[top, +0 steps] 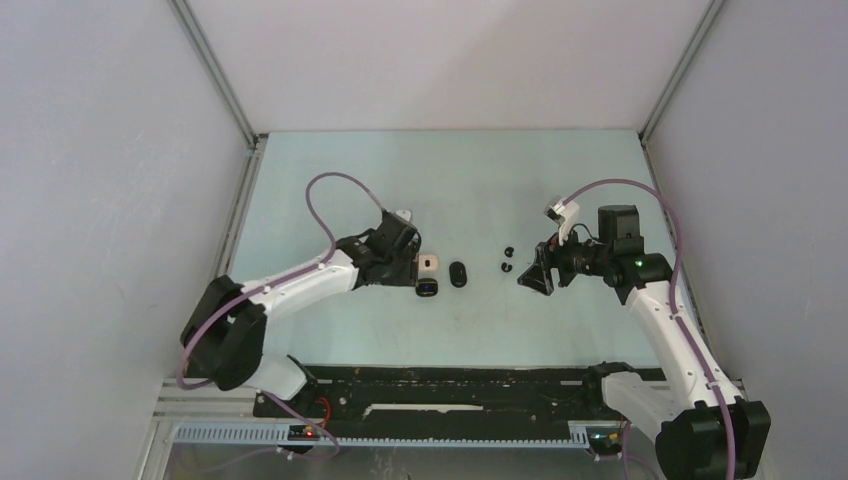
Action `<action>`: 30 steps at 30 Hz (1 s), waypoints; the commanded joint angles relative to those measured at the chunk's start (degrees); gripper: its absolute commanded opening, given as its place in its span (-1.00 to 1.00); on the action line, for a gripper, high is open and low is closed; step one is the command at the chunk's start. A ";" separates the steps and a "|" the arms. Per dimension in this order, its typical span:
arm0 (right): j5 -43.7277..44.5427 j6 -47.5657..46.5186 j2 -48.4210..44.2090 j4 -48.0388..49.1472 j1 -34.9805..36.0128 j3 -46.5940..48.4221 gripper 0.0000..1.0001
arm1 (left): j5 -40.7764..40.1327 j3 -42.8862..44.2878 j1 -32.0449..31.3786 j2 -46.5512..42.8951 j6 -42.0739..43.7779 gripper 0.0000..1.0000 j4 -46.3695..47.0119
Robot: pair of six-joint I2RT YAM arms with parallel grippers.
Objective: Insert the wireless bluetooth earbuds into the charging case
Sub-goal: Place the charging case at the center of the board, then pick up the charging case at the center of the board.
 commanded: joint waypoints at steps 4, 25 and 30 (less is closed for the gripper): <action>0.48 -0.85 -0.36 1.96 -0.35 0.04 0.48 | -4.59 6.12 -2.08 -2.33 0.34 0.14 4.97; 1.68 -3.36 -1.05 1.55 -0.05 -0.93 0.50 | 0.94 26.82 -7.94 26.38 -3.52 0.22 1.39; 1.90 -3.49 -0.85 1.59 0.27 -0.92 0.50 | 1.29 27.34 -8.48 28.21 -2.32 0.01 0.94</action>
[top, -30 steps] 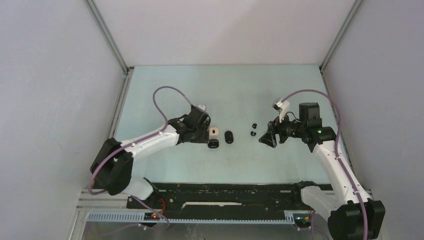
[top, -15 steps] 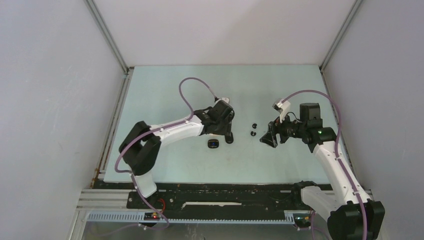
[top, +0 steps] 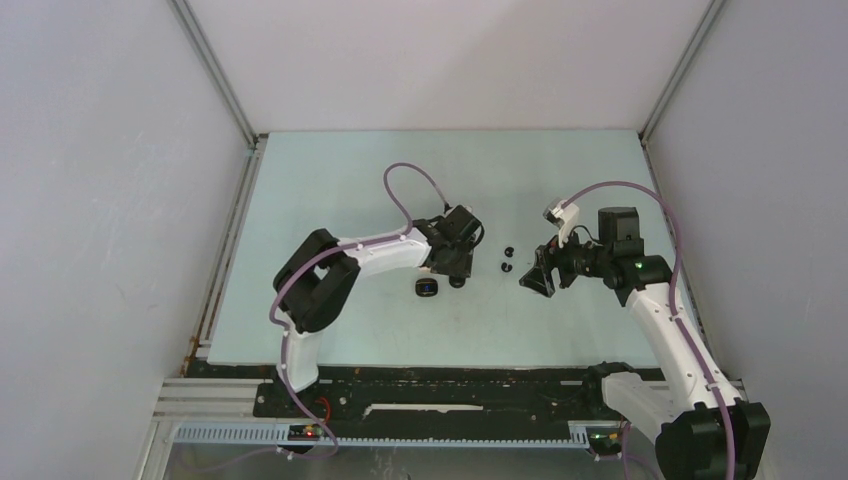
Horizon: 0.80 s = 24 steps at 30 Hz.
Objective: Insert the wireless bluetooth earbuds into the charging case
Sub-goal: Pick up the charging case at the center of the board.
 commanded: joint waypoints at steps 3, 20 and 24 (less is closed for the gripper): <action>0.33 -0.80 -0.26 1.45 0.42 -0.05 0.50 | 1.72 2.43 -1.09 1.71 1.53 -0.06 -0.81; 6.97 11.60 3.74 4.75 -2.28 -0.05 0.28 | 4.26 -9.23 -9.79 -13.45 24.54 -0.42 16.52; 4.07 13.52 5.66 5.26 -3.02 -0.05 0.18 | 6.72 -14.69 -10.59 -19.36 26.97 -0.45 23.66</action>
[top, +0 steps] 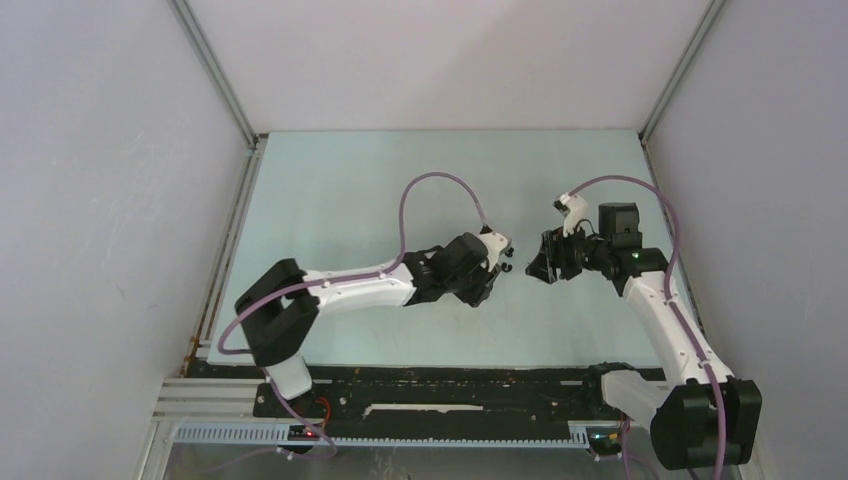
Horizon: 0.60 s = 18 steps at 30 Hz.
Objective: Insert the wireless bluetooth earbuds into the charging case
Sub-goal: Pick up the charging case at the center of the board.
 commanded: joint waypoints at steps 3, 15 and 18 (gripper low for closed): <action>-5.10 4.16 3.20 2.58 -0.67 -0.05 0.12 | 6.25 -5.71 -0.76 -10.30 8.53 -0.45 14.18; -14.45 3.82 6.10 2.01 6.07 -0.05 0.22 | 6.51 -4.03 -4.96 -10.99 13.68 -0.48 14.62; -15.00 4.15 7.33 1.92 6.47 -0.03 0.21 | 5.79 -3.77 -5.44 -11.07 14.10 -0.49 14.60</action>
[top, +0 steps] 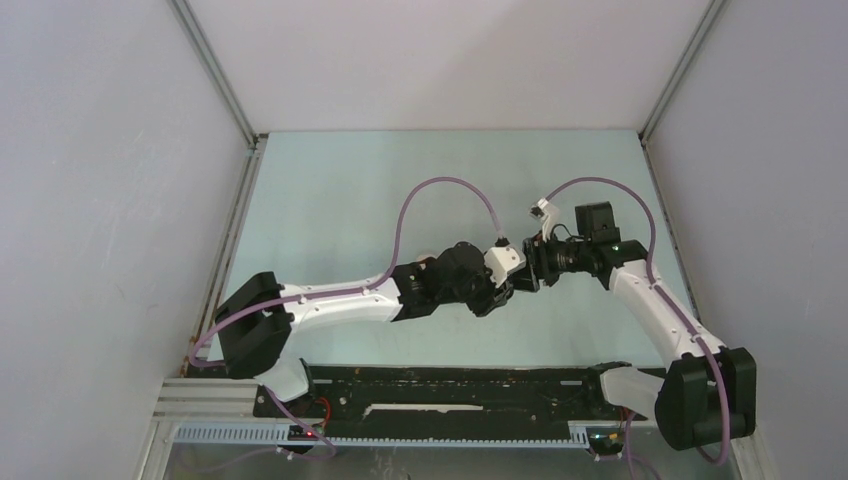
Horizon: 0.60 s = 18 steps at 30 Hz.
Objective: Insert the wireless bluetooth earbuds into the charging case
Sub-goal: Pick up the charging case at the center of the board.
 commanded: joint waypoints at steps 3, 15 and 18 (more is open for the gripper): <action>-2.59 0.33 2.18 0.61 0.79 0.07 0.19 | -0.79 2.13 -0.79 -2.09 2.61 -0.50 2.44; -8.64 -3.26 6.05 -3.12 2.36 0.82 -0.27 | -2.93 1.95 -0.99 -2.43 2.83 -0.53 2.97; -9.28 -4.14 6.91 -3.93 2.43 1.40 -0.46 | -5.95 0.85 -0.99 -3.07 2.76 -0.45 3.84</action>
